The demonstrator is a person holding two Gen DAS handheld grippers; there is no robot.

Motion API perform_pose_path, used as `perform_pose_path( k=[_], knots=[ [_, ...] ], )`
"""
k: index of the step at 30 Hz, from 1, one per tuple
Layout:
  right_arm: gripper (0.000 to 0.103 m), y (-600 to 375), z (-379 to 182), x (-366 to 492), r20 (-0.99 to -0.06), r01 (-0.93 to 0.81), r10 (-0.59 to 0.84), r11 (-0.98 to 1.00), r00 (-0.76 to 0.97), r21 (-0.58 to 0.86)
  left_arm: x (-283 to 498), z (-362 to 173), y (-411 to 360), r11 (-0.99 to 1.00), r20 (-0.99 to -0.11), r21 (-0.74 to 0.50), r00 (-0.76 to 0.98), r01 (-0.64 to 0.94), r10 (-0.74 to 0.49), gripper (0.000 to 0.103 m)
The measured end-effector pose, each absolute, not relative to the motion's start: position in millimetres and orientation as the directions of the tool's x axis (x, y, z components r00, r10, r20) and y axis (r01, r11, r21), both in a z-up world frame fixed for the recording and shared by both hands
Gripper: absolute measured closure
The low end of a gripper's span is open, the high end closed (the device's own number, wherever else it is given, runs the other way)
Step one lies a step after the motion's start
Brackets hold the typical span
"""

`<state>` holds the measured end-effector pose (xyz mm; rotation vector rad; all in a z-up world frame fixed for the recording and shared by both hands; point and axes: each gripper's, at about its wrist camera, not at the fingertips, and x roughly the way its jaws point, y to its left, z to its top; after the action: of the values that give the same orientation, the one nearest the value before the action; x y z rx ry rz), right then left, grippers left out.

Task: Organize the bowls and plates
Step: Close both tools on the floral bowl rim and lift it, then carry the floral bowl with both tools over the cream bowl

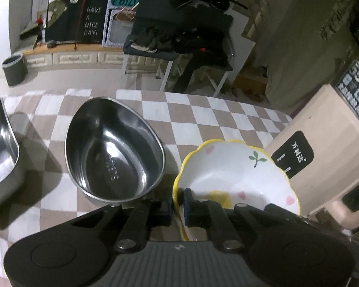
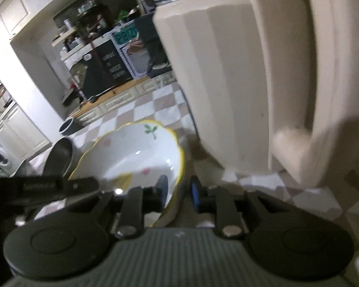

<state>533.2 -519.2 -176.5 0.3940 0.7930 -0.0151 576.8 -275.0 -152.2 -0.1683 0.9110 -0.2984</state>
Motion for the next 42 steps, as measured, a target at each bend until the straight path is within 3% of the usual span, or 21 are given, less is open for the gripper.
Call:
perform_pose_path(
  k=[6,7,11,17,28,42],
  knots=[
    [0.081,-519.1,-180.0,539.3,-0.676,0.196,0.091,0.921,0.732,0.337,577.1,-151.9,-280.7,0.949,-0.745,-0.234,0.589,0.21,-0.313,0.092],
    [0.091,-517.9,-180.3,538.7,-0.675,0.191,0.11,0.915,0.729,0.356,576.5,-152.0,-279.8,0.947,-0.744,-0.237,0.586,0.216,-0.32,0.093],
    [0.091,-508.1,-177.2,527.5,-0.683,0.19,0.054,0.942,0.728,0.278,569.1,-150.9,-272.8,0.932,-0.748,-0.282,0.557,0.229,-0.362,0.095],
    [0.091,-502.5,-162.9,503.6,-0.692,0.183,0.066,0.942,0.719,0.281,531.7,-138.4,-260.1,0.922,-0.736,-0.307,0.556,0.234,-0.386,0.095],
    [0.091,-450.4,-67.3,423.7,-0.658,0.112,0.054,0.972,0.751,0.208,436.4,-43.2,-210.7,0.912,-0.678,-0.318,0.61,0.261,-0.411,0.095],
    [0.091,-364.1,14.2,315.2,-0.603,0.039,0.122,0.968,0.788,0.248,313.0,47.1,-102.7,0.925,-0.618,-0.294,0.691,0.239,-0.375,0.095]
  ],
)
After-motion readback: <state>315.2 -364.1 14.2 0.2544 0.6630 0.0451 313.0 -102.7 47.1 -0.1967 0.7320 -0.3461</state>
